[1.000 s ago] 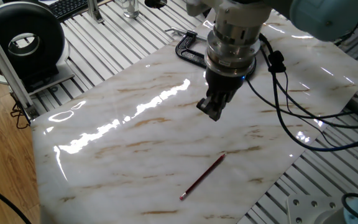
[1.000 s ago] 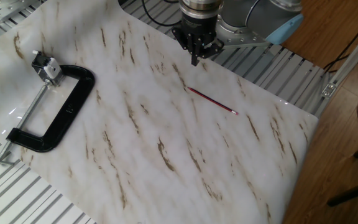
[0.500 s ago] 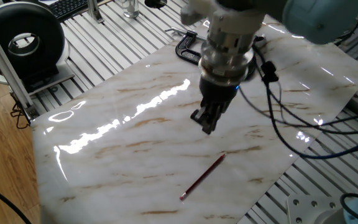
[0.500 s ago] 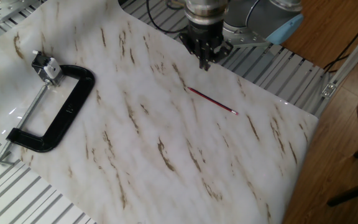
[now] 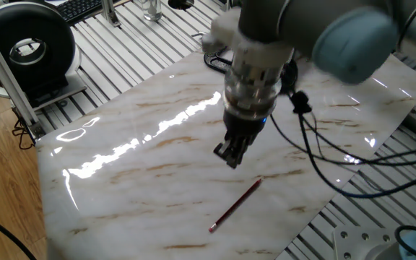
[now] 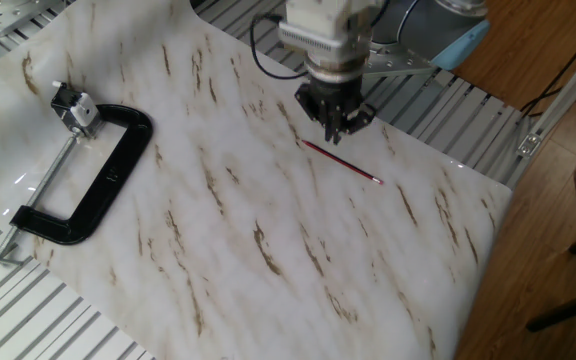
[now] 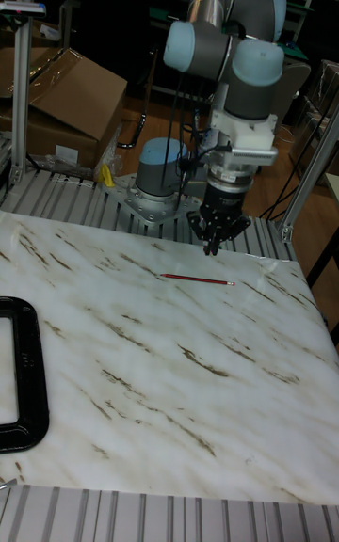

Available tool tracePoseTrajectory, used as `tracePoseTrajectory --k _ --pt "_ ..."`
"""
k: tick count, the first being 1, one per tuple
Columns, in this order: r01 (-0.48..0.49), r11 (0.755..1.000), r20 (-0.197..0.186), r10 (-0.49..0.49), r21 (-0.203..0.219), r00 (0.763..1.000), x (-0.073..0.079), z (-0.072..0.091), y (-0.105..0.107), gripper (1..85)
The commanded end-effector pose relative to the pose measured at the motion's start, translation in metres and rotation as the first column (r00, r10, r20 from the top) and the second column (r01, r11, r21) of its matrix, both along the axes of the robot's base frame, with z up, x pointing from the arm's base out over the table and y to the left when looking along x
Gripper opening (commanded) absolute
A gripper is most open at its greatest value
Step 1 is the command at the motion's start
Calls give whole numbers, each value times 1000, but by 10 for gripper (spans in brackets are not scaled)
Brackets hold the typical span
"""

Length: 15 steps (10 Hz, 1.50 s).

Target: Insert the pencil into the pencil sharpener

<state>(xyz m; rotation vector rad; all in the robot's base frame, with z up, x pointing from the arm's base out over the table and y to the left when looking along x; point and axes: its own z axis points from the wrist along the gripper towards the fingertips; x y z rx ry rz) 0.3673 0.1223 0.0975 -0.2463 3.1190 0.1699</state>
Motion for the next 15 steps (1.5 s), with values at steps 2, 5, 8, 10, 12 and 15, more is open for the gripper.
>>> tracePoseTrajectory --k 2,5,8,10,12,15 --pt "26 1000 24 -26 0 999 8 -33 4 73" --pt "78 995 90 -72 -67 993 25 -33 -15 23" --pt "80 995 44 -77 -68 996 13 -34 -14 10" --pt "70 997 22 -69 -42 997 8 -34 -7 17" --pt "65 997 44 -63 -33 997 13 -34 -5 63" --pt "-38 999 32 38 15 999 -21 -18 28 153"
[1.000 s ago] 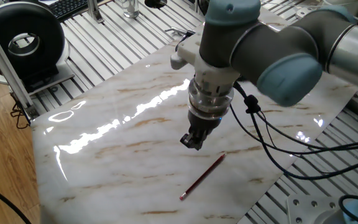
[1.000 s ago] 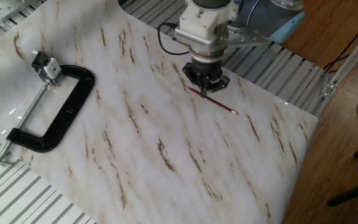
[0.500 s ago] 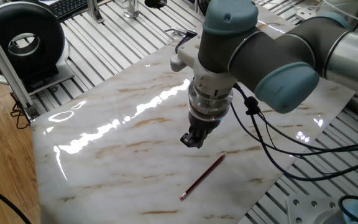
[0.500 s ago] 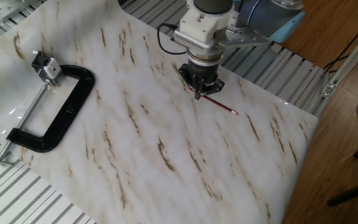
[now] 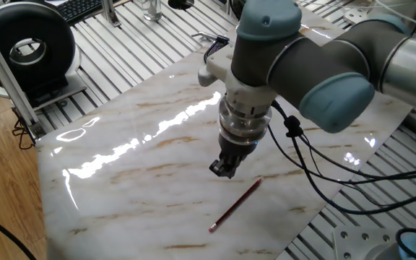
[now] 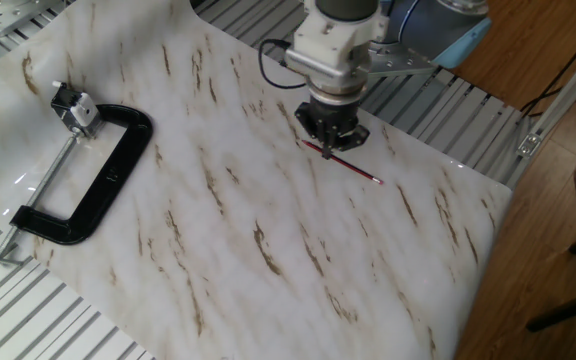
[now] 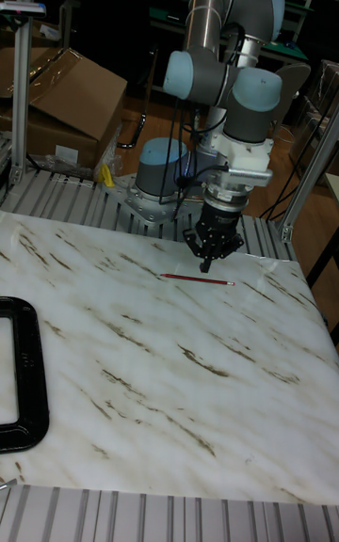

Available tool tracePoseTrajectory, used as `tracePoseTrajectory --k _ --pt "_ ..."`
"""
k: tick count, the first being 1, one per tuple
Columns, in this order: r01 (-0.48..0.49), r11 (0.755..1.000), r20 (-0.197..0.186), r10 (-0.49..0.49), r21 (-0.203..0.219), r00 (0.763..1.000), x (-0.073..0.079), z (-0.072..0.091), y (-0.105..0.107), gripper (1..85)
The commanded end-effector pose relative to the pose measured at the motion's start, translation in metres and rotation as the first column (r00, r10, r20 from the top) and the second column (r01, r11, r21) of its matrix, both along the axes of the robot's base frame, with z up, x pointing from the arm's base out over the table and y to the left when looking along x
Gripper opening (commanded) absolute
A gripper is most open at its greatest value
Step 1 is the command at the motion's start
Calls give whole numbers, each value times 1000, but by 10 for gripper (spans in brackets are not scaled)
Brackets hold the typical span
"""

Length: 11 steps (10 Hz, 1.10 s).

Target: Insert the pencil into the pencil sharpener

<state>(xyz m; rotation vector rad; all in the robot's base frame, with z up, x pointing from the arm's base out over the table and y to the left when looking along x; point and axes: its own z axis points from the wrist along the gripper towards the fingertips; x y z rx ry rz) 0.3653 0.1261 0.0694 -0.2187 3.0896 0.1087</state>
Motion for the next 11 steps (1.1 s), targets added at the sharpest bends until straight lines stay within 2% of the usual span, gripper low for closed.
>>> tracePoseTrajectory --k 1,3,5,6,8,9,10,11 --pt "-96 995 3 96 39 995 -27 9 27 153" --pt "-123 992 40 121 38 992 -34 -1 32 157" --pt "-149 988 51 148 26 988 -41 -9 31 180" --pt "-196 981 55 195 12 979 -43 -11 29 197" --pt "-315 949 59 315 -3 947 -45 -12 28 210" --pt "-345 939 71 344 4 936 -45 -13 31 207" --pt "-368 930 86 367 -4 926 -40 -18 31 167" --pt "-401 916 121 399 -6 909 -33 -16 34 140"
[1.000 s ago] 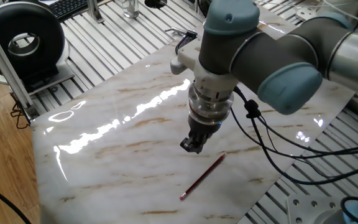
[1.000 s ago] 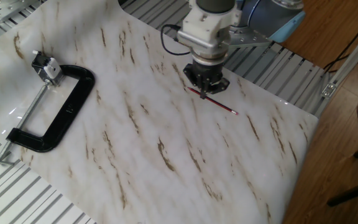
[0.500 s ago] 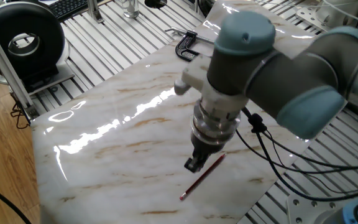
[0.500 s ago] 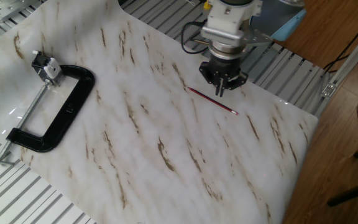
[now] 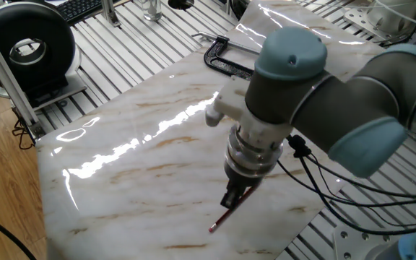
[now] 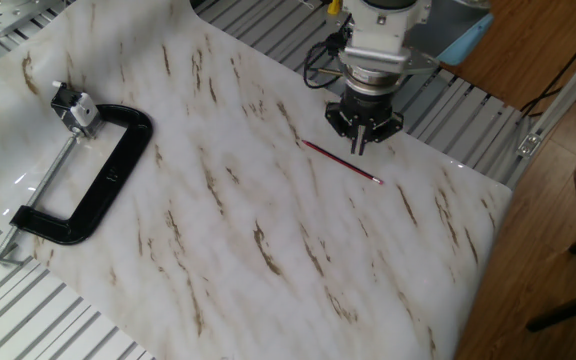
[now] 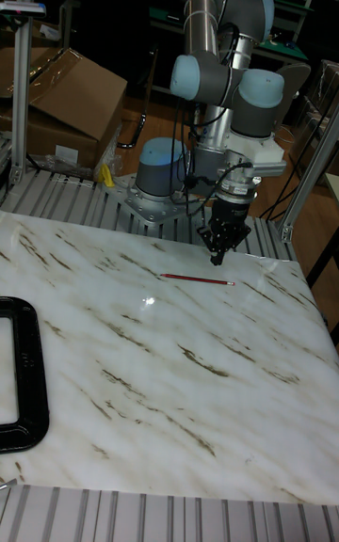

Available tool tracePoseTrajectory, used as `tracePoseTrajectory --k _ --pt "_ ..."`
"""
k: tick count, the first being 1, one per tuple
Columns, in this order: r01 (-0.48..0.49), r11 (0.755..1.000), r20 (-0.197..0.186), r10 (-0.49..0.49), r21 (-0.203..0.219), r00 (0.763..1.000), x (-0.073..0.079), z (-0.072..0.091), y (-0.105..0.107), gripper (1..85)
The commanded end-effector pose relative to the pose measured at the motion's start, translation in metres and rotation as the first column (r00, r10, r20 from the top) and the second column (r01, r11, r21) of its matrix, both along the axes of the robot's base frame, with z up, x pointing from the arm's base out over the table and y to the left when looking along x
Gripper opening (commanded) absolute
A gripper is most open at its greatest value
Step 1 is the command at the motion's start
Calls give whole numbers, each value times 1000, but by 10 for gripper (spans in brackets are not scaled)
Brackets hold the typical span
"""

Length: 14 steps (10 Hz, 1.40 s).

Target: Insert the pencil into the pencil sharpener

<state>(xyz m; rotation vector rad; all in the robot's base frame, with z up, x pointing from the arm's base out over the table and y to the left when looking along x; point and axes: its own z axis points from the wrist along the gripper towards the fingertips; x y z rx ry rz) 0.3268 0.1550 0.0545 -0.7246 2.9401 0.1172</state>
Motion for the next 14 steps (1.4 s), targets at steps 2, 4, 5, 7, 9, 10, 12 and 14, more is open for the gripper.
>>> tracePoseTrajectory --k 2,4,5,7,9,10,12,14 --pt "-189 982 62 190 -16 980 9 -1 3 163" --pt "-322 941 44 328 -103 944 8 -3 -16 303" --pt "-384 912 49 394 -143 918 12 -3 -23 337" --pt "-432 891 88 446 -140 891 21 -1 -15 427" --pt "-480 862 127 501 -164 856 32 1 -13 420" --pt "-446 882 141 466 -154 874 33 0 -8 390" --pt "-249 963 89 258 -100 962 26 -1 -4 197" --pt "-187 972 19 192 -139 981 19 8 -8 17"
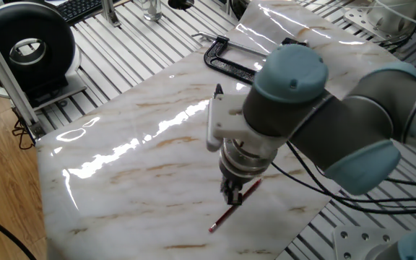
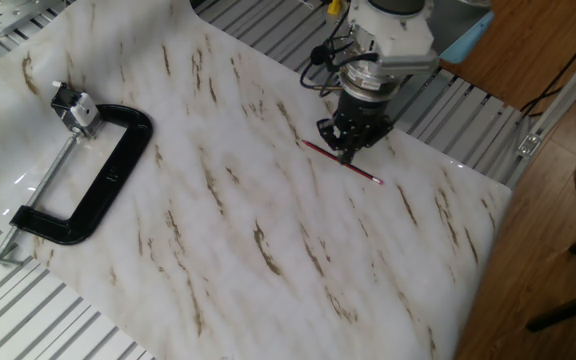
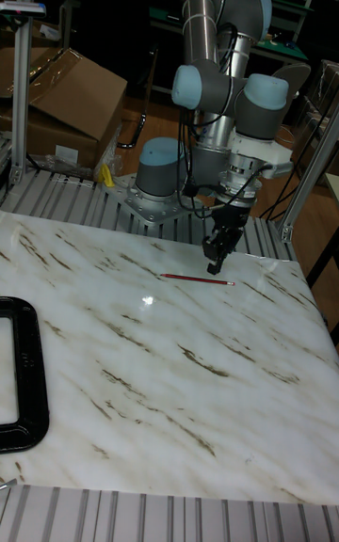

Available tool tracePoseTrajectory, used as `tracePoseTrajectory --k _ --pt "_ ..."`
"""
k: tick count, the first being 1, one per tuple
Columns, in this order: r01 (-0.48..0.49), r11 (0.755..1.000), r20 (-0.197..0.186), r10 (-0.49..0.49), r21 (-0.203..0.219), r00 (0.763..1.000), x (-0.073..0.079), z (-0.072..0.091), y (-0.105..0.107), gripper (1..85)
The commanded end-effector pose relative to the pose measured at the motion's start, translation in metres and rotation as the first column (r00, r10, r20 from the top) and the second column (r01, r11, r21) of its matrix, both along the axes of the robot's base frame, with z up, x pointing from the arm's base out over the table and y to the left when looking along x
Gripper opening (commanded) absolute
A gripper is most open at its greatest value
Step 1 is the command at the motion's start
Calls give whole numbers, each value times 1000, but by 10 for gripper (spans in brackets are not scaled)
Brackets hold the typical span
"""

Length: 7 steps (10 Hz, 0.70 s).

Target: Insert the pencil into the pencil sharpener

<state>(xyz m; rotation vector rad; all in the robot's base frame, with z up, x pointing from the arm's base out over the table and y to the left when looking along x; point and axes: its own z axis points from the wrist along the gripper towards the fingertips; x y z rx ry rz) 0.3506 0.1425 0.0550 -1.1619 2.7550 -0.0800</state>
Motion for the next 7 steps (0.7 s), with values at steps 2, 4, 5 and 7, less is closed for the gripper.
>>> tracePoseTrajectory --k 2,4,5,7 --pt "181 983 -58 -181 -4 982 -6 7 11 10" --pt "196 974 -143 -211 -112 967 -33 13 -5 10" --pt "121 988 -198 -137 -91 971 -45 14 1 10" --pt "-9 996 -153 -5 -91 988 -30 11 0 10"
